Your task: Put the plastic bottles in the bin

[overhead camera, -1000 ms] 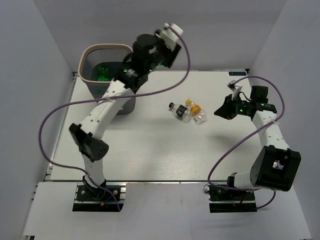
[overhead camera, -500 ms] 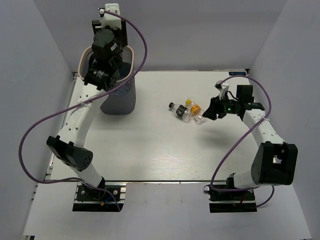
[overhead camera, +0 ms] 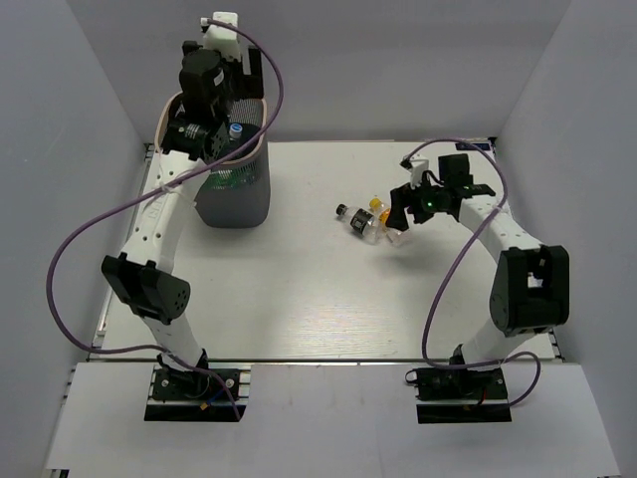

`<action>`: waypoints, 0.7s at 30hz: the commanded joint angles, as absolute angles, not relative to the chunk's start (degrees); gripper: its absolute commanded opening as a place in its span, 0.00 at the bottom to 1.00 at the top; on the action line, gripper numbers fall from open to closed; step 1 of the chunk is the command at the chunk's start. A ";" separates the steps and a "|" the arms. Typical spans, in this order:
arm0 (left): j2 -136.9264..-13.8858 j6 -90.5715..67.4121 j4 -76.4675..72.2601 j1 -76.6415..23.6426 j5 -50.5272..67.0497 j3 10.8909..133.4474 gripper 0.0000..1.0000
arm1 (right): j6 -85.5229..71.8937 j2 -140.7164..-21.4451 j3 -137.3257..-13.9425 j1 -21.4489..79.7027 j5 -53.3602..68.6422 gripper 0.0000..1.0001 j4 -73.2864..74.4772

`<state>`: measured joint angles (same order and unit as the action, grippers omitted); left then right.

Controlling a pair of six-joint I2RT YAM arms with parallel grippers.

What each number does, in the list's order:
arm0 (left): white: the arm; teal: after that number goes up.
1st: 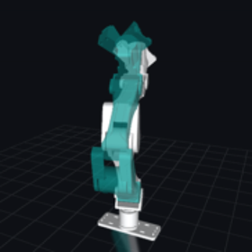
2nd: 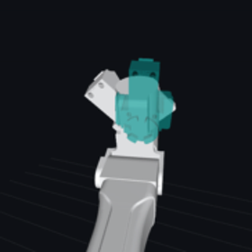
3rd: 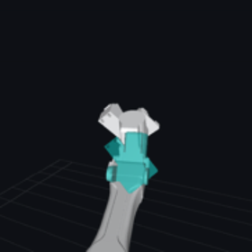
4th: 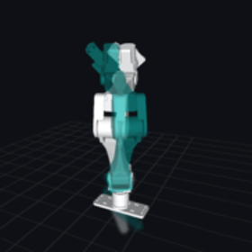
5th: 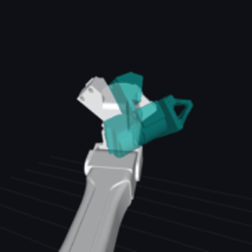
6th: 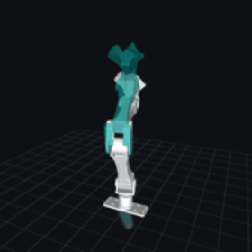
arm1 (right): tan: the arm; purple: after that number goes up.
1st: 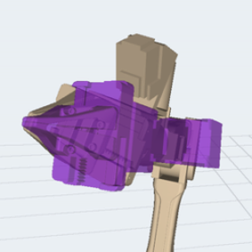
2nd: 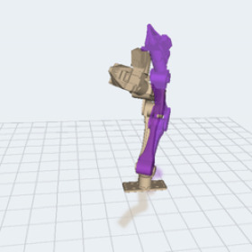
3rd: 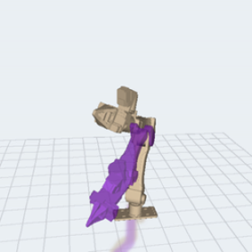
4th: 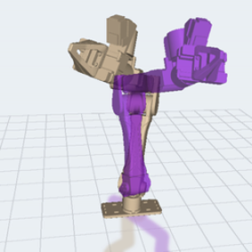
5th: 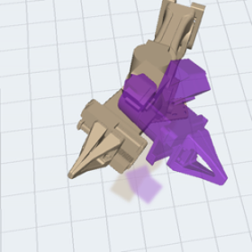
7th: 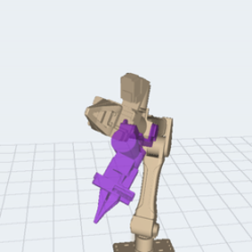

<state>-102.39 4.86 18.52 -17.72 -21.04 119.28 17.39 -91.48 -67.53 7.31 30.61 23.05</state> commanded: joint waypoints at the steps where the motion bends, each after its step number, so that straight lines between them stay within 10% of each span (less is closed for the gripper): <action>1: -96.42 1.68 21.09 -19.25 4.60 117.96 1.00 | 18.72 -94.82 -71.71 9.23 21.55 0.90 20.92; 6: -90.64 -7.46 19.61 -23.54 29.42 100.87 1.00 | 19.78 -102.83 -77.96 10.46 16.36 0.90 22.59; 21: -76.91 -19.94 9.06 -35.59 28.65 55.21 1.00 | 22.85 -111.97 -79.02 11.78 13.88 0.84 22.67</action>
